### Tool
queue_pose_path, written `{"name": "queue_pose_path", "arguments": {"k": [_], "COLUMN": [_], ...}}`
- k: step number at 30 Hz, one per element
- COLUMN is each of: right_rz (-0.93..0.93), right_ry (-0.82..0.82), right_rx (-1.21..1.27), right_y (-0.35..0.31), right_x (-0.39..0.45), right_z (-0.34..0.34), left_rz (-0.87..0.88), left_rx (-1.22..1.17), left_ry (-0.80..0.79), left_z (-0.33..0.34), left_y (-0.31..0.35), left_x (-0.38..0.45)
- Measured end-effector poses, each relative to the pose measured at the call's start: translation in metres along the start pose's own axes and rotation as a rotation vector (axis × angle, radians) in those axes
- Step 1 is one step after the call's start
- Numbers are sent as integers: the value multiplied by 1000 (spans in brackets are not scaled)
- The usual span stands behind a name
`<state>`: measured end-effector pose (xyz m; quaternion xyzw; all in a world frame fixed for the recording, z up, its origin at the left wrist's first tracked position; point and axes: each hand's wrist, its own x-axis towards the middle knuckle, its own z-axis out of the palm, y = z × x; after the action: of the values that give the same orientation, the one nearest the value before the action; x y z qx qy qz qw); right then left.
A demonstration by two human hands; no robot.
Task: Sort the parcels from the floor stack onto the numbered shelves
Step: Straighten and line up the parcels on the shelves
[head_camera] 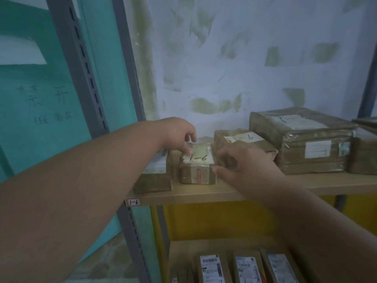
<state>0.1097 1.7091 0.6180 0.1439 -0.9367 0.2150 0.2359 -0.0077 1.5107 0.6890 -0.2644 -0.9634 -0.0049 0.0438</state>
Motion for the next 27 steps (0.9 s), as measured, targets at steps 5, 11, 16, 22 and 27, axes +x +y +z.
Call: {"name": "queue_pose_path", "arguments": {"k": [5, 11, 16, 22, 27], "right_rz": [51, 110, 125, 119, 134], "right_ry": [-11, -3, 49, 4, 4], "right_rx": [-51, -67, -71, -31, -19], "right_y": [-12, -17, -25, -28, -35], "right_x": [4, 9, 7, 3, 0], "right_z": [17, 36, 42, 33, 32], "left_rz": [4, 39, 49, 57, 63], "left_rx": [-4, -9, -86, -62, -40], "left_ry": [-91, -122, -87, -74, -84], "left_z": [-2, -3, 7, 4, 3], "left_y": [-5, -8, -19, -23, -24], "left_x": [14, 18, 11, -1, -2]}}
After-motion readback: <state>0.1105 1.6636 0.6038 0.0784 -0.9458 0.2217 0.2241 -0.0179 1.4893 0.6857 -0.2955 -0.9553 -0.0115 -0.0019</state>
